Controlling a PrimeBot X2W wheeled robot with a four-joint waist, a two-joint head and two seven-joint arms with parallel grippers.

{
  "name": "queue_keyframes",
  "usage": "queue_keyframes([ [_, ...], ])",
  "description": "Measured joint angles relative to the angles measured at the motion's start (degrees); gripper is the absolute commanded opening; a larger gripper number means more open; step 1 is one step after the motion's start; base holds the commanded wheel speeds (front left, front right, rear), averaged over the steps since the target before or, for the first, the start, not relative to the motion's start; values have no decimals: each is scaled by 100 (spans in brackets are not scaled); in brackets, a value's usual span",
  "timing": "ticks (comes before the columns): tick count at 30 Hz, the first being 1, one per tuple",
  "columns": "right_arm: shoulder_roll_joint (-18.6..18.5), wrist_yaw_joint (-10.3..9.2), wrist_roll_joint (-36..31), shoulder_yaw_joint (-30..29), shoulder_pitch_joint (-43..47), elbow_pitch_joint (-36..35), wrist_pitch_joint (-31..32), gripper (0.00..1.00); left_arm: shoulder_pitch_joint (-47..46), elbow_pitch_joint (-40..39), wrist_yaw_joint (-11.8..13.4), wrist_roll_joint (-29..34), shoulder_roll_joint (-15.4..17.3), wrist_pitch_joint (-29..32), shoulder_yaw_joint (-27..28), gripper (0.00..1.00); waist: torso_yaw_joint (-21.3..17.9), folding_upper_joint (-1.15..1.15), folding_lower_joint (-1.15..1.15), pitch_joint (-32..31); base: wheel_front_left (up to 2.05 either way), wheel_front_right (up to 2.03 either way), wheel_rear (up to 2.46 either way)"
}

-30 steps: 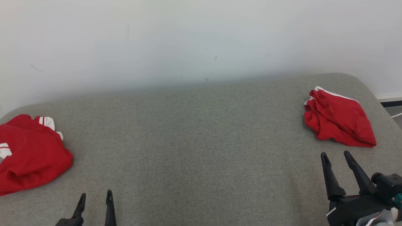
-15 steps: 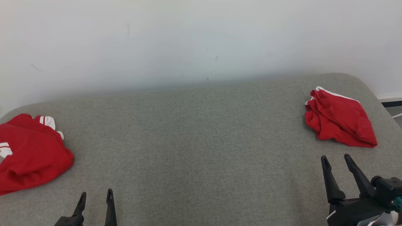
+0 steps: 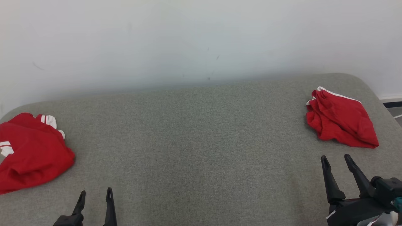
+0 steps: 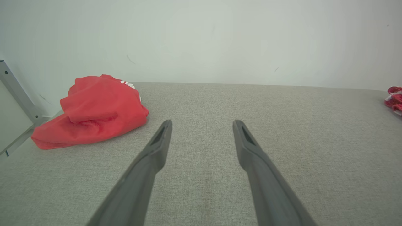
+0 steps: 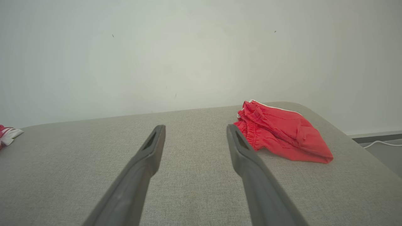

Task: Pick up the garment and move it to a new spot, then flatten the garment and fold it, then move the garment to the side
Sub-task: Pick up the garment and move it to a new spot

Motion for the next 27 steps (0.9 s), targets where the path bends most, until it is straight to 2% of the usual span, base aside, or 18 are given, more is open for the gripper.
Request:
queue_keyframes([
  [13,5,0,-3,-166,146,-4,0,100,-10,-16,0,43,-11,94,-111,100,280,0,0,-8,0,0,0],
  [27,79,0,-4,-193,247,-2,0,100,-16,-16,0,58,-14,177,-107,100,1050,0,0,-58,0,0,0],
])
